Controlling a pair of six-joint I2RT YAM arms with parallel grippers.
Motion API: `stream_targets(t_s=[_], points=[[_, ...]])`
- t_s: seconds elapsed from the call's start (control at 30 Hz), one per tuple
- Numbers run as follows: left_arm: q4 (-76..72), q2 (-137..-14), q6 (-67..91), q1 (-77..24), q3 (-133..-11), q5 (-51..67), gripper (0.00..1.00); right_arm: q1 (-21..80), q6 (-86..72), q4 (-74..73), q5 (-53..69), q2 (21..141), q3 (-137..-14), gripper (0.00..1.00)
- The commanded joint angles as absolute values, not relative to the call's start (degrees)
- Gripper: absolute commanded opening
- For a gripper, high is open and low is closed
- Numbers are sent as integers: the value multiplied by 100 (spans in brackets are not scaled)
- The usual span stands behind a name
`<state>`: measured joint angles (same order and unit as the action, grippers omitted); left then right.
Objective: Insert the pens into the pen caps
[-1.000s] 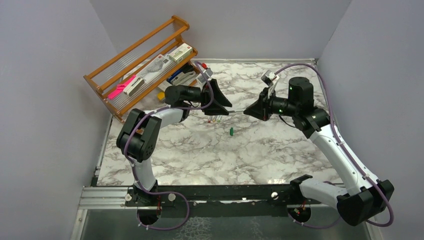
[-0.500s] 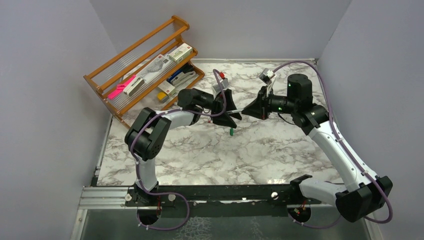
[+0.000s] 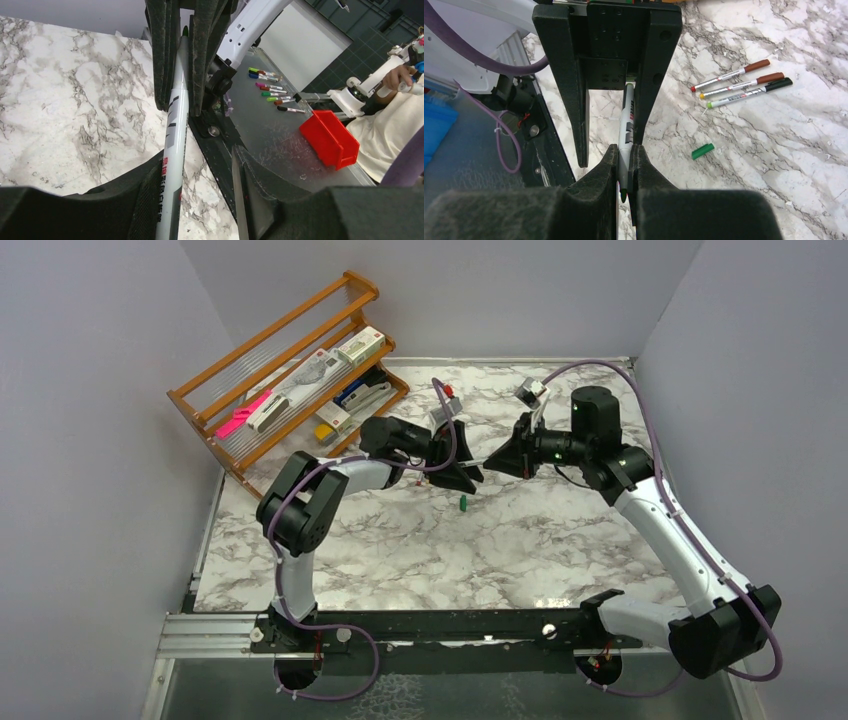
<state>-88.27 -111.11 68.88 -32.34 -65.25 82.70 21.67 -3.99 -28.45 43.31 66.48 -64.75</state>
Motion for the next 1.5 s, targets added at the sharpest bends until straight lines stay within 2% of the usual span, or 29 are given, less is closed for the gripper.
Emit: stream_targets(t_s=[0.0, 0.2, 0.3, 0.5, 0.7, 0.9, 1.27, 1.3, 1.47], points=[[-10081, -11234, 6882, -3238, -6773, 8365, 41, 2171, -260, -3223, 4542, 6681, -6589, 1], [-10077, -11306, 6917, -3243, -6818, 8357, 41, 2171, -247, -3303, 4554, 6632, -6565, 1], [-10082, -11365, 6932, -3243, -6845, 8397, 49, 2171, -200, -3407, 4561, 6603, -6642, 1], [-10081, -11507, 6969, -3243, -6943, 8443, 58, 2169, -115, -3626, 4581, 6516, -6627, 1], [-10081, -11558, 7026, -3295, -6995, 8509, 55, 2171, -150, -3586, 4450, 6361, -6458, 1], [-10085, -11567, 7049, -3388, -6904, 8572, 46, 2170, -115, -3528, 4485, 6467, -6504, 1], [-10081, -11595, 7088, -3550, -7033, 8617, 44, 2171, -72, -3544, 4419, 6624, -6487, 1], [-10084, -11605, 7085, -3557, -7039, 8615, 42, 2167, -71, -3547, 4409, 6635, -6486, 1], [-10081, -11619, 7050, -3560, -7007, 8612, 6, 2169, -50, -3564, 4357, 6654, -6471, 1]])
